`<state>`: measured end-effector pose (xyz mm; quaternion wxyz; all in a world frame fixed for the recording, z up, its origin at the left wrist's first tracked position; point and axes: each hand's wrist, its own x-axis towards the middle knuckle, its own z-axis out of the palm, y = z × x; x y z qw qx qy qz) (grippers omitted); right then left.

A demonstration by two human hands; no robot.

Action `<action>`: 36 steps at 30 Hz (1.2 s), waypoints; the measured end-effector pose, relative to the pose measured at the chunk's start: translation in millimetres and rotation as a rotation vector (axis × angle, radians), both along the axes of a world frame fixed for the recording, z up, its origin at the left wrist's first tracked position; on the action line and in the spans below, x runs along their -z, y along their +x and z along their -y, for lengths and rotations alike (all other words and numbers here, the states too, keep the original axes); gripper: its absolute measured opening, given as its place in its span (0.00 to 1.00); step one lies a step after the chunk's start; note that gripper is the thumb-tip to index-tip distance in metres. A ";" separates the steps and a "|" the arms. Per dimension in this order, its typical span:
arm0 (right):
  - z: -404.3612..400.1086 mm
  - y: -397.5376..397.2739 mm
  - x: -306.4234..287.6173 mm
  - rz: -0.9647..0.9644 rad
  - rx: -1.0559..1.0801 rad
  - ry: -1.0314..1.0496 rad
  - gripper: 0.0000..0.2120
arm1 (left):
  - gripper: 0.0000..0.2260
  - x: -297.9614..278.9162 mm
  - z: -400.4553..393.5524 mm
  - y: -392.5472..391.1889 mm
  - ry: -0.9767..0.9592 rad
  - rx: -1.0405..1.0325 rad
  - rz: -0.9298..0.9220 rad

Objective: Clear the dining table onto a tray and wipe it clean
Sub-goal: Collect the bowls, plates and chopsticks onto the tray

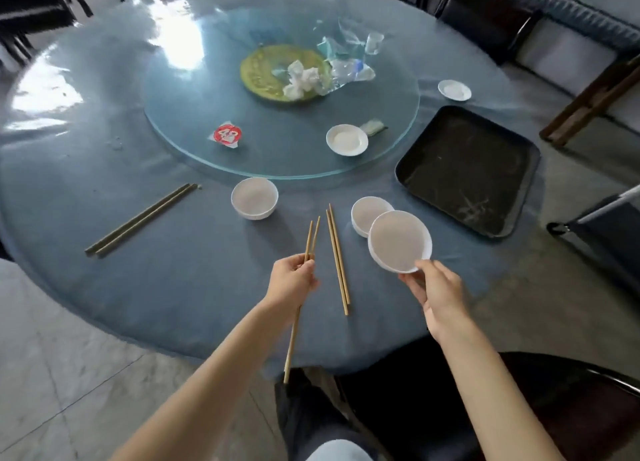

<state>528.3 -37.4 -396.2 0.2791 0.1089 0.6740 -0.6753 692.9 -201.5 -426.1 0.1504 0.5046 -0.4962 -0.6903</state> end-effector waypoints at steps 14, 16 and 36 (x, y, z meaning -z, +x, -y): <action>113.7 -93.4 66.8 0.072 -0.026 0.285 0.09 | 0.16 68.6 64.6 -129.8 -0.153 0.065 0.449; 115.2 -96.2 71.0 0.057 -0.034 0.299 0.11 | 0.15 77.2 66.0 -135.4 -0.161 0.069 0.492; 127.2 -85.7 86.8 0.251 0.040 0.247 0.10 | 0.15 71.3 73.5 -173.7 -0.347 0.599 0.959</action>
